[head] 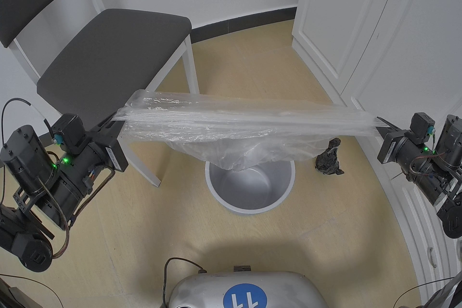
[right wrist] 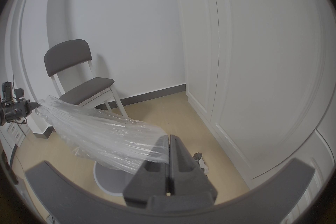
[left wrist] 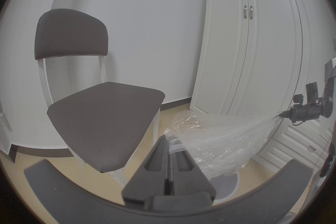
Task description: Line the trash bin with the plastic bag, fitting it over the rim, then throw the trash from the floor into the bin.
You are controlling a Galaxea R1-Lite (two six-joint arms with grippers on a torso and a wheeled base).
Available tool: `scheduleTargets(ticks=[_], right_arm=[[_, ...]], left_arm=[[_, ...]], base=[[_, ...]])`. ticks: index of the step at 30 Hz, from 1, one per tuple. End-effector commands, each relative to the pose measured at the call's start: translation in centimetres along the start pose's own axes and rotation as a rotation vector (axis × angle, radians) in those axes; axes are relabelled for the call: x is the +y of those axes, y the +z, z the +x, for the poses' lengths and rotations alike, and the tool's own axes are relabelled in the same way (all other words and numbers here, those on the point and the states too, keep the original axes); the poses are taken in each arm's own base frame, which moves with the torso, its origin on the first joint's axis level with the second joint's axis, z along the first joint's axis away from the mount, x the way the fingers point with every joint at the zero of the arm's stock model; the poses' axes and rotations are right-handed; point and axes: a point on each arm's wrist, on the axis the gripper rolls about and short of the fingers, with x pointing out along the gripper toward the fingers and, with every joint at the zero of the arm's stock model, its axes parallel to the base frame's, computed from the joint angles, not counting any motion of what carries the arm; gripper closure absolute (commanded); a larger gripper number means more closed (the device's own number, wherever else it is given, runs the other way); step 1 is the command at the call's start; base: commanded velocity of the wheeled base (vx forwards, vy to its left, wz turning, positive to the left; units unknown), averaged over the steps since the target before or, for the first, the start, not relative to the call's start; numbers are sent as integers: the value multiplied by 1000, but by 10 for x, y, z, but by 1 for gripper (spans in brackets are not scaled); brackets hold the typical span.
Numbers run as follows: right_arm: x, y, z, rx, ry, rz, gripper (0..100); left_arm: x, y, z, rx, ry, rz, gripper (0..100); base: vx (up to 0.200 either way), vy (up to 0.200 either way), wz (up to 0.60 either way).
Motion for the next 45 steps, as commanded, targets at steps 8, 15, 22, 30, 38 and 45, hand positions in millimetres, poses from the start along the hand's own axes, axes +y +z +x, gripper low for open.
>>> scheduleTargets(ticks=[8, 15, 22, 30, 38, 45], right_arm=[[23, -7, -15, 27, 111, 0, 100], [38, -9, -23, 38, 172, 3, 100], [50, -10, -19, 38, 218, 24, 100], [71, -14, -11, -30, 269, 107, 100], [95, -33, -3, -61, 297, 130, 100], [111, -41, -6, -44, 322, 144, 100]], left_arm=[[-29, 2, -10, -25, -143, -23, 100], [-57, 0, -24, -51, -271, -56, 100], [-76, -4, -29, -28, -323, -73, 100], [-101, -11, -22, -9, -332, -124, 100], [-122, -6, -15, -23, -281, -207, 100], [-132, -15, -16, 5, -300, -207, 100]], base=[[0, 0, 0], [0, 0, 0], [0, 0, 0], [0, 0, 0], [0, 0, 0], [0, 0, 0]])
